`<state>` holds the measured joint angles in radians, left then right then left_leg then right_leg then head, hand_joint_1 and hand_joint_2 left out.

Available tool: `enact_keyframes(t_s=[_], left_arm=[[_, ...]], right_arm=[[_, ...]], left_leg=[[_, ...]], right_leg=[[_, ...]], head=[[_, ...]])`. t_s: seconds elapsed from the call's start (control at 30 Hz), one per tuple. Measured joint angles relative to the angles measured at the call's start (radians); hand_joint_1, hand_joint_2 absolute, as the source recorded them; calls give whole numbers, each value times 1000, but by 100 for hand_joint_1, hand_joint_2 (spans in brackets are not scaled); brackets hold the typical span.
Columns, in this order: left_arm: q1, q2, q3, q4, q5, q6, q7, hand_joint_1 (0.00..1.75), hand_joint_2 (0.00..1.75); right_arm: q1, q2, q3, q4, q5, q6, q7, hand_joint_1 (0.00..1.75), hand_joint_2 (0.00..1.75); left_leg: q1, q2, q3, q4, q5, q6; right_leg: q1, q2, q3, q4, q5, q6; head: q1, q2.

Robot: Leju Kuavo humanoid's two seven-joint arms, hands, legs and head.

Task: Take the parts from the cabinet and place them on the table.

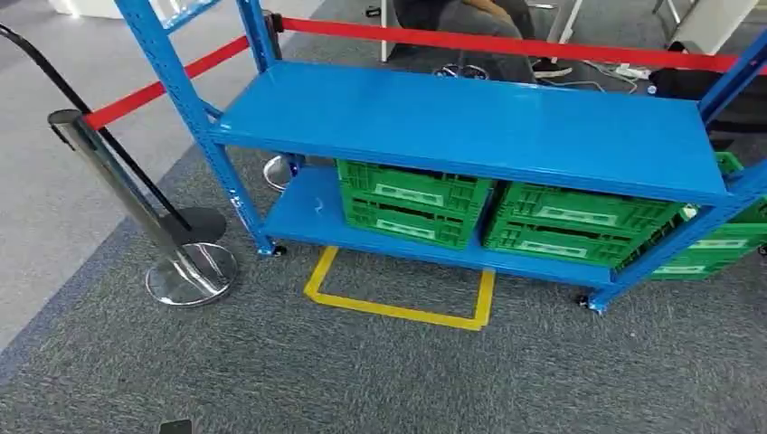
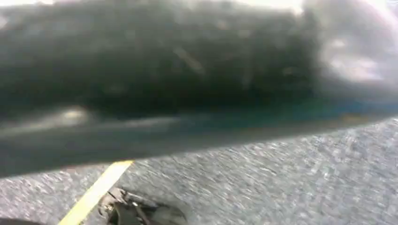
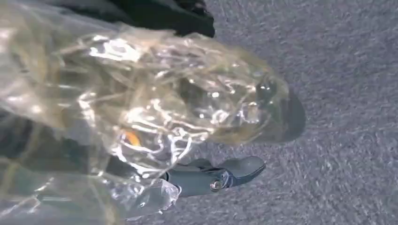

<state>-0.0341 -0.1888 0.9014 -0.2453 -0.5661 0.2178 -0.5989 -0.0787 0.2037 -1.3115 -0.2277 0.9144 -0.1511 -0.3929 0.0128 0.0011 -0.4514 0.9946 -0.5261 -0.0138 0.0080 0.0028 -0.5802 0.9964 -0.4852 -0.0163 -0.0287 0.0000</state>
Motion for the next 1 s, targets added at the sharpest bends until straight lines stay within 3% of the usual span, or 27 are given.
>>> enact_keyframes(t_s=[0.07,0.1,0.17,0.2,0.23,0.27,0.37,0.4,0.43,0.47,0.53,0.57,0.6,0.67,0.7,0.73,0.77,0.8,0.83,0.87,0.9,0.93,0.97,1.0], left_arm=[[-3,0,2,0,-1,1,0,0,0],[-7,0,3,0,-2,1,1,0,0],[-6,2,6,0,-4,1,1,0,0],[-4,2,7,0,-5,1,1,0,0],[-1,2,8,0,-8,1,2,0,0],[1,2,9,0,-8,1,2,0,0],[4,3,11,0,-10,5,2,0,0],[2,2,11,0,-10,6,2,0,0],[-1,2,11,0,-11,6,3,0,0],[0,2,11,0,-11,8,3,0,0],[1,2,12,0,-10,9,3,0,0],[2,2,13,0,-10,10,3,0,0],[0,2,13,0,-10,10,3,0,0],[0,1,13,0,-11,11,3,0,0],[0,1,13,0,-13,13,3,0,0],[2,1,13,0,-13,14,3,0,0],[3,1,13,0,-13,15,3,0,0],[3,1,14,0,-13,15,3,0,0],[3,1,14,0,-13,17,3,0,0],[5,0,15,0,-13,18,3,0,0],[1,-7,16,1,-13,18,4,0,0],[-4,-6,17,1,-13,18,5,0,0],[-5,-8,18,1,-13,18,7,0,0],[-4,-10,18,1,-12,22,10,0,0]], right_arm=[[-3,1,0,0,0,-1,0,0,0],[-6,0,0,0,0,0,0,0,0],[-8,0,0,0,0,2,0,0,0],[-7,1,0,0,-2,2,0,0,0],[-4,0,0,0,-3,3,0,0,0],[-3,0,0,0,-3,3,1,0,0],[-4,0,0,0,-3,4,1,0,0],[-5,0,0,0,-3,4,1,0,0],[-8,0,0,0,-3,4,0,0,0],[-7,0,0,0,-3,4,1,0,0],[-8,0,0,0,-3,5,1,0,0],[-8,0,0,0,-3,4,0,0,0],[-12,0,0,0,-3,4,1,0,0],[-11,0,0,0,-3,3,1,0,0],[-8,0,0,0,-3,3,1,0,0],[-5,0,0,0,-3,3,1,0,0],[-2,0,0,0,-3,1,1,0,0],[-1,0,0,0,-3,1,1,0,0],[-2,0,0,0,-3,1,1,0,0],[-1,0,0,0,-3,1,1,0,0],[1,-7,0,0,-3,1,2,0,0],[1,-6,0,0,-3,1,2,0,0],[-3,-6,0,0,-3,0,2,0,0],[-4,-6,0,0,-3,1,2,0,0]], left_leg=[[0,-1,-7,50,-19,-8],[2,-2,-40,109,-43,-11],[4,-1,-128,235,-108,-19],[5,-1,-160,265,-126,-22],[5,-1,-176,262,-122,-23],[6,-1,-176,230,-93,-22],[9,0,-134,23,94,-23],[6,3,-135,15,48,-14],[3,2,-132,15,40,-6],[5,0,-130,10,50,4],[7,-4,-104,7,54,26],[7,-3,-94,4,48,31],[5,-4,-88,5,44,35],[2,-3,-78,5,28,39],[-1,-3,-69,5,18,41],[-2,-4,-56,5,9,41],[-3,-7,-39,4,-2,41],[-5,-7,-22,2,-12,41],[-8,-7,-1,-4,-21,39],[-5,-6,7,-16,-31,39],[-7,-7,25,-16,-38,33],[-6,-13,25,-21,-42,26],[-5,-13,31,-29,-47,20],[-5,-13,45,-23,-39,15]], right_leg=[[-10,-5,44,-8,-2,-10],[-9,-4,53,-9,-7,-14],[-9,-1,65,-10,-20,-14],[-9,1,74,-10,-27,-13],[-10,4,83,-11,-35,-11],[-12,6,97,-13,-42,-7],[-17,8,122,-21,-70,9],[-14,13,148,-21,-80,18],[-13,11,139,-31,-88,26],[-13,10,163,-25,-80,36],[-14,9,169,-15,-83,48],[-17,7,155,10,-97,51],[-18,4,119,71,-110,52],[-18,4,9,222,-164,59],[-17,4,-41,278,-192,57],[-17,4,-69,287,-196,55],[-16,4,-77,258,-178,49],[-13,5,-71,201,-142,44],[-8,4,-59,127,-84,34],[2,2,-48,47,4,11],[12,11,-52,28,57,1],[13,12,-44,18,42,1],[15,8,-29,17,48,3],[15,7,-32,6,44,-2]], head=[[-5,-1],[-16,0],[-17,0],[-19,0],[-19,0],[-20,0],[-23,0],[-26,0],[-25,0],[-25,0],[-25,0],[-21,0],[-14,0],[-14,0],[-13,0],[-13,0],[-13,0],[-13,0],[-12,0],[-11,0],[-24,0],[-17,0],[-14,0],[-14,0]])
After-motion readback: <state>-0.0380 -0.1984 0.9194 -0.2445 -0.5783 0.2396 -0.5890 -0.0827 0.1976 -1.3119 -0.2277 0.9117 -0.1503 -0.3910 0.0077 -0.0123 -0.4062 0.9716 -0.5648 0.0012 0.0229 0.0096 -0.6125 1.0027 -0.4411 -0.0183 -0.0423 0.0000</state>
